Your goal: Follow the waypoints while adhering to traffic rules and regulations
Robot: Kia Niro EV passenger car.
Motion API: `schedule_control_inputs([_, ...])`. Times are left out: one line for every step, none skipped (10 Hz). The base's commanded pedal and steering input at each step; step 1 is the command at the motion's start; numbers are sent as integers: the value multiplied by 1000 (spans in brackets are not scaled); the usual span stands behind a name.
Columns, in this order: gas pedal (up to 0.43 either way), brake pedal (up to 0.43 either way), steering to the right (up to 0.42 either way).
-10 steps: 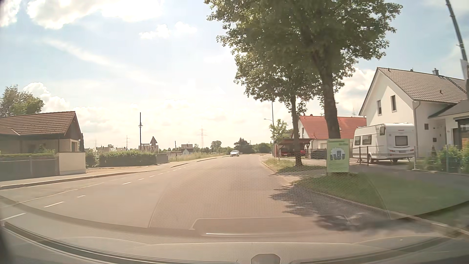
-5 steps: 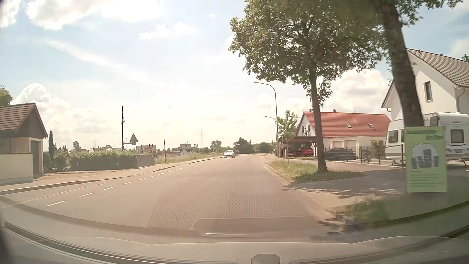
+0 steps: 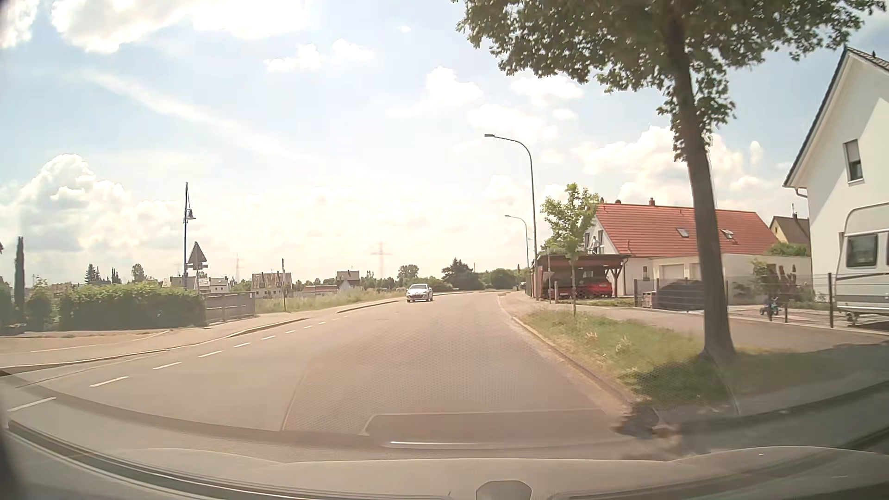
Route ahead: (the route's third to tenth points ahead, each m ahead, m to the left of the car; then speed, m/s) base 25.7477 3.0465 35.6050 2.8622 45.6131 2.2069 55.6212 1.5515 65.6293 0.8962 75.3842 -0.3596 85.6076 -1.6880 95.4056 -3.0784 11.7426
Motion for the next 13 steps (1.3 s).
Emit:
schedule_control_inputs([138,0,-4])
schedule_control_inputs([138,0,-5])
schedule_control_inputs([138,0,-6])
schedule_control_inputs([138,0,-6])
schedule_control_inputs([138,0,-5])
schedule_control_inputs([138,0,-5])
schedule_control_inputs([138,0,-4])
schedule_control_inputs([138,0,-3])
schedule_control_inputs([138,0,-2])
schedule_control_inputs([138,0,-2])
schedule_control_inputs([138,0,0])
schedule_control_inputs([138,0,0])
schedule_control_inputs([138,0,4])
